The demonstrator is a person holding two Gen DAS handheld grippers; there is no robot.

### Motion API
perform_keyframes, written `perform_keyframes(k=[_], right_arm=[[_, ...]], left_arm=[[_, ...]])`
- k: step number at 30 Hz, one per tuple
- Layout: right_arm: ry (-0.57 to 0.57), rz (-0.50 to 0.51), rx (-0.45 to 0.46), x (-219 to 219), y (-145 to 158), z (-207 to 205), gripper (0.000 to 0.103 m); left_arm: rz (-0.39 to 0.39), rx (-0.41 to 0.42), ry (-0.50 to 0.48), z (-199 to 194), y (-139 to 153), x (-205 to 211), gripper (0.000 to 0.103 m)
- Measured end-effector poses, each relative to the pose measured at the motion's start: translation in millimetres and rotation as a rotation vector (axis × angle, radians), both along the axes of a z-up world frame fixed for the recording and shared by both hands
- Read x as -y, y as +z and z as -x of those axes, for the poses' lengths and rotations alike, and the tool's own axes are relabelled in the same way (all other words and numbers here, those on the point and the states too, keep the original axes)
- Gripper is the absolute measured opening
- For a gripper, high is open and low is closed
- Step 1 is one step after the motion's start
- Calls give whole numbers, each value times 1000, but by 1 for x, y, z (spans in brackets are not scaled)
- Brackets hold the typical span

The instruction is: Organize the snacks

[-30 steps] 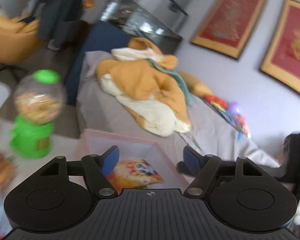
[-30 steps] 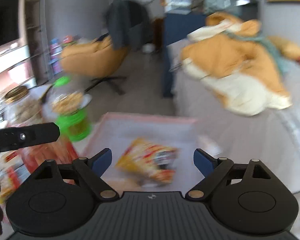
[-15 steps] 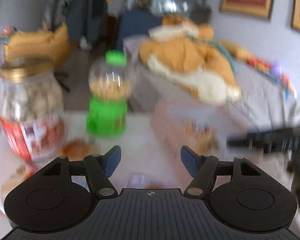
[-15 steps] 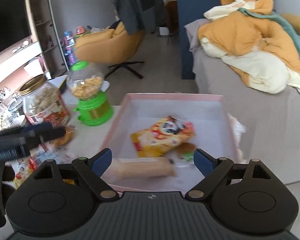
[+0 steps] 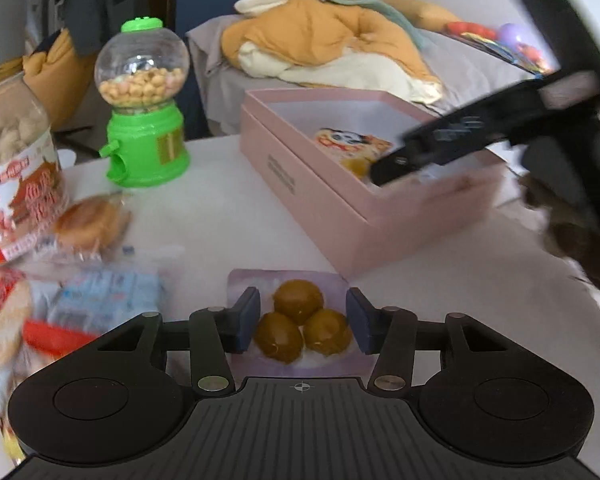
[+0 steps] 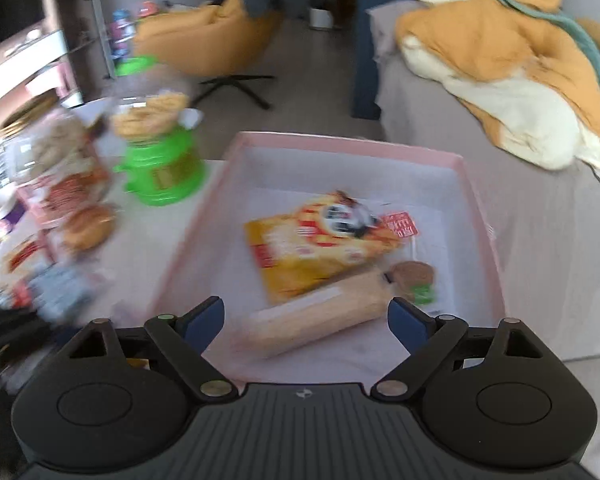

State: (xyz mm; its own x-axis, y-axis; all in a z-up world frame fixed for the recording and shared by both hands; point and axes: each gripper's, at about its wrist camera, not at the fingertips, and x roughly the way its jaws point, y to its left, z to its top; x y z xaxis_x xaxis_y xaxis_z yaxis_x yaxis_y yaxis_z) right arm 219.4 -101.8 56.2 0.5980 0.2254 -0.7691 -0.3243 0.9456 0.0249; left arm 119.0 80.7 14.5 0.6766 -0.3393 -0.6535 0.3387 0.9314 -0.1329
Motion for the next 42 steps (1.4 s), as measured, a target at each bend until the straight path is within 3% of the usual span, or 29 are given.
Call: perform_keyframes(k=[3,6,12,15,17,22,24,26,29,36,38,42], right_arm=[[-65,55,4,5,-10,-6,89],[-29,56,50,1,-6,9,89],[113,-47,163,-20,32,57,89],[203,-93,158,-36,42,78,89],[263,-108,127,-47,38,93,89],[339,-31,69,-78,-4,118,89],[328,17,53,-85,-23,120,89],[316,47,39,-87,-37,120,87],[320,22,39,-74,-39,129,75],[249,4,53,-26,-40,148,76],[221,-24,48,-7,-43,150,78],[159,-49,61,23,-53,155,102]], left_arm=[[69,-39,-46,17,0,-1,51],[101,-35,-39,39,1,-8,52],[59,52,148,71,11,-46,51],[5,75,266,82,13,-67,48],[-9,93,327,89,17,-79,48],[105,85,492,101,20,-118,48],[141,84,482,103,23,-119,48],[125,100,417,101,28,-106,48],[59,111,316,93,30,-78,50],[-140,66,303,46,4,-35,50],[-156,70,291,44,0,-31,49],[-152,60,265,54,-4,-17,46]])
